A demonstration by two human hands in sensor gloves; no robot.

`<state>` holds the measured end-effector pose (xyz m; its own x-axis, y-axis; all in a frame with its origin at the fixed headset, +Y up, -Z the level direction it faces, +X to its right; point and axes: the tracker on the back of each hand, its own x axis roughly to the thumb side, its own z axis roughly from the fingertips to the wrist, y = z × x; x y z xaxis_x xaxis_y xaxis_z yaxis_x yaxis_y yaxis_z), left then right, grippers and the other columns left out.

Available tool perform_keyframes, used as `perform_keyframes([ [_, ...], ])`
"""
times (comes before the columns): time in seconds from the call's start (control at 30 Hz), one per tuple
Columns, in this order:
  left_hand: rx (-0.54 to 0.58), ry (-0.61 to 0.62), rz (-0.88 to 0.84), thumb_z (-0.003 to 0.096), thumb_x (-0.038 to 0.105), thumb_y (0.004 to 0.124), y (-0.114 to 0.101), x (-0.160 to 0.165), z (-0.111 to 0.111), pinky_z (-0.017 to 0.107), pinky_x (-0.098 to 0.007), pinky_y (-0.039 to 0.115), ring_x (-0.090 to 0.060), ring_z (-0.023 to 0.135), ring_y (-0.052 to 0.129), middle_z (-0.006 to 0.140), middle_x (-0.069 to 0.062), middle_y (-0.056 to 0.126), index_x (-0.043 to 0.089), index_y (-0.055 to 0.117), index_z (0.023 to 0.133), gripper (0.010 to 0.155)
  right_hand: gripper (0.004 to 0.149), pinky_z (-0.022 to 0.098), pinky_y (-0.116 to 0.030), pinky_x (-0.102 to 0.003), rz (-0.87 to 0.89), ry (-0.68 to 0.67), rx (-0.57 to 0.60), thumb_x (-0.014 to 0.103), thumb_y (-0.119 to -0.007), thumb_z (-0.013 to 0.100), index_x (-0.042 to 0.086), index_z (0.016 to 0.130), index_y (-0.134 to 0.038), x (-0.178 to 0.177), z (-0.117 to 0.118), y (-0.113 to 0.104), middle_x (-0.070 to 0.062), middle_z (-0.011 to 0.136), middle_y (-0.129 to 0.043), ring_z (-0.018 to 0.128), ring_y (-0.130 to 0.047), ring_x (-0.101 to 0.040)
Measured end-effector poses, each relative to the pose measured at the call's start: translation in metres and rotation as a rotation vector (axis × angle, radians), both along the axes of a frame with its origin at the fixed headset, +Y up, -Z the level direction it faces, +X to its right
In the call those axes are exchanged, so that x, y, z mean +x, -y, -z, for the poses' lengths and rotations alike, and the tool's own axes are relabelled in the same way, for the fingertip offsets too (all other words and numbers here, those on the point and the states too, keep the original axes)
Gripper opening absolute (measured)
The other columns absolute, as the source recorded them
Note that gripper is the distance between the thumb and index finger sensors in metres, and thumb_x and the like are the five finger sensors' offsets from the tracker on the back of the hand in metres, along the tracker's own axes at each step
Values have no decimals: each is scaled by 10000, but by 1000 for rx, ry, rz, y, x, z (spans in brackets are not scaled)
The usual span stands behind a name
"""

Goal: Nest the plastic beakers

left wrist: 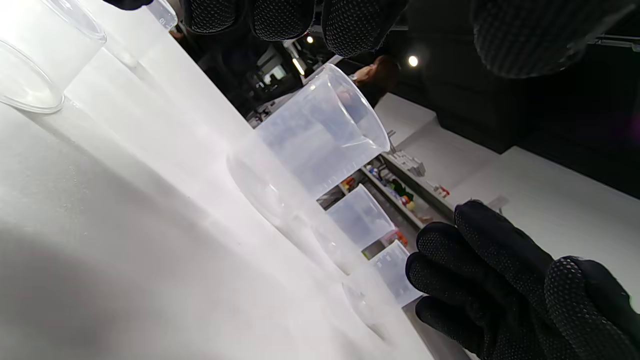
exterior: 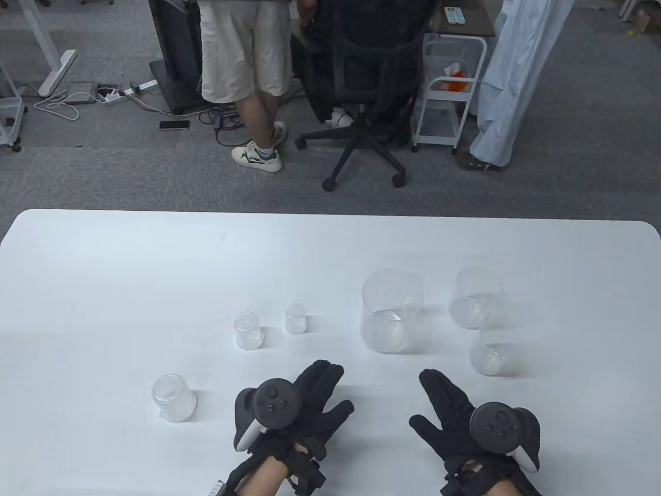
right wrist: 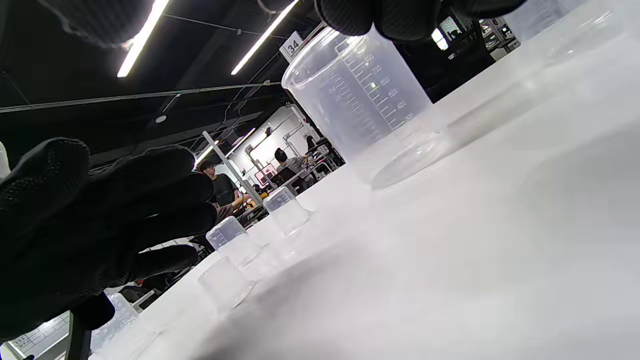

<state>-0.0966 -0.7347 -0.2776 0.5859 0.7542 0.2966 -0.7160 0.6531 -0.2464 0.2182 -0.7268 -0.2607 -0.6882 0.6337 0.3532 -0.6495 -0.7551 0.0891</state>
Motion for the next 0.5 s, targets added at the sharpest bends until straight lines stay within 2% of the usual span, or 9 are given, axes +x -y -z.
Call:
perform_keyframes([
  [0.27, 8, 0, -5, 432, 643, 653, -1, 0, -1, 685, -709, 468, -537, 1041, 456, 1135, -176, 410, 209, 503, 1056, 775, 821, 646, -524, -657, 10, 17, 27, 602, -709, 460, 114, 1045, -402, -1, 0, -5, -227, 1124, -474, 983, -560, -494],
  [0.5, 31, -9, -29, 434, 642, 652, -7, -1, -4, 686, -709, 467, -536, 1042, 454, 1134, -175, 409, 210, 502, 1056, 772, 799, 638, -569, -625, -117, 99, 147, 585, -724, 460, 108, 1037, -444, -10, 4, -31, -223, 1105, -531, 943, -634, -487],
])
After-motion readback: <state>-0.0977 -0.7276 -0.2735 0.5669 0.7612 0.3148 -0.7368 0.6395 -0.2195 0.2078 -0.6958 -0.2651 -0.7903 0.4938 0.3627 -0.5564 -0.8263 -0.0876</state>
